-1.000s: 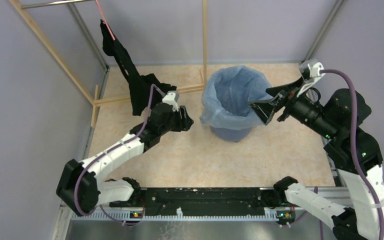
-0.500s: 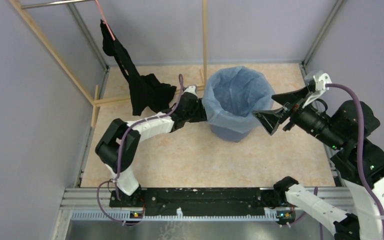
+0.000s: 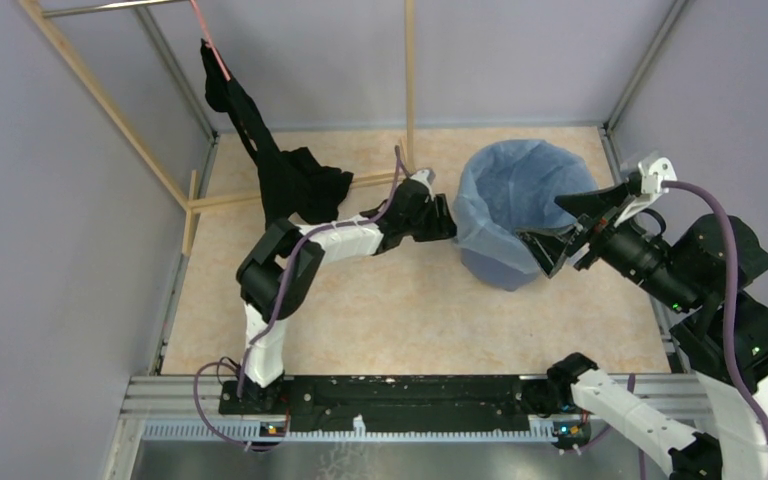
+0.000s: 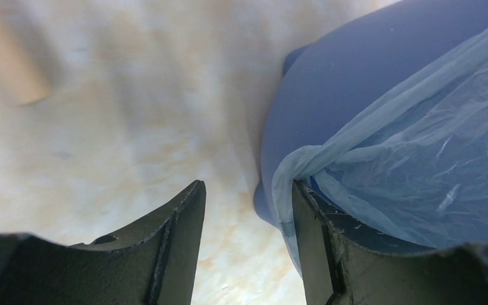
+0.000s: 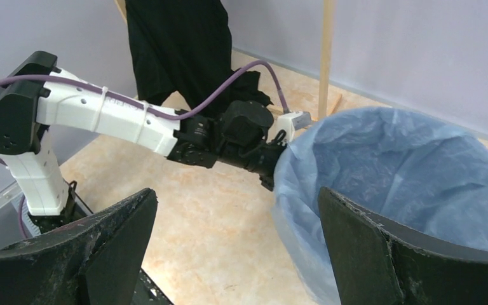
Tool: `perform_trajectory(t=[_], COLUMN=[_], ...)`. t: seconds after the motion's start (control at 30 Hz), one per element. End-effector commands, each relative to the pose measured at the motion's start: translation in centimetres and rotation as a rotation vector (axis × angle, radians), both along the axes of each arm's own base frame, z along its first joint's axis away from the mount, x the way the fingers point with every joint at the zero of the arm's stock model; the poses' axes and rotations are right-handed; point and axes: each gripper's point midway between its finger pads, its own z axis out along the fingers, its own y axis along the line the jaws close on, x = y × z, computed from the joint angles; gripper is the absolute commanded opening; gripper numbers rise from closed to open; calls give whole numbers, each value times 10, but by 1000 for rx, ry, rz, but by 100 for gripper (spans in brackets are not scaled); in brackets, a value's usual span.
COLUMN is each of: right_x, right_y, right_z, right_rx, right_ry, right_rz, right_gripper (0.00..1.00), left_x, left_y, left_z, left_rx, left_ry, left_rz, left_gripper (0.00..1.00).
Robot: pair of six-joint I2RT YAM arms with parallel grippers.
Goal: Put the trash bags into the trash bin
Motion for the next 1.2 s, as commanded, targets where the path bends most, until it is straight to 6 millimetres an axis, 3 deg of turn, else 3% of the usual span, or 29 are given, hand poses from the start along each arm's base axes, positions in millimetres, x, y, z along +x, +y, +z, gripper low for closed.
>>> perform_trajectory(t=[0.0, 0.37, 0.47, 0.53, 0.67, 0.83, 1.0, 1.17], right_x=[-3, -14, -15, -16, -17, -9, 6, 17], right_y=[-6, -17, -19, -21, -22, -20, -16, -16], right_z=[3, 8, 7, 8, 10, 12, 10, 10], right_rx=[-7, 0, 3, 9, 28, 53, 80, 66], right_ry=[-26, -38, -35, -35, -42, -43, -24, 5], right_rz=[-17, -44, -54, -60, -69, -81, -112, -144], right_gripper=[97, 98, 98, 98, 99, 99, 99, 99], left_x=[-17, -63, -69, -68, -62, -63, -94, -127], left_y=[-68, -178, -191, -188, -153, -78, -4, 76], left_z=[31, 31, 44, 53, 76, 107, 169, 258], left_rx=[-179, -359, -378, -363, -262, -186, -124, -96], left_ry=[1, 121, 96, 57, -63, -146, -276, -507], left_rz=[-127, -312, -353, -361, -329, -225, -196, -135], left_gripper=[59, 60, 62, 63, 65, 72, 77, 92])
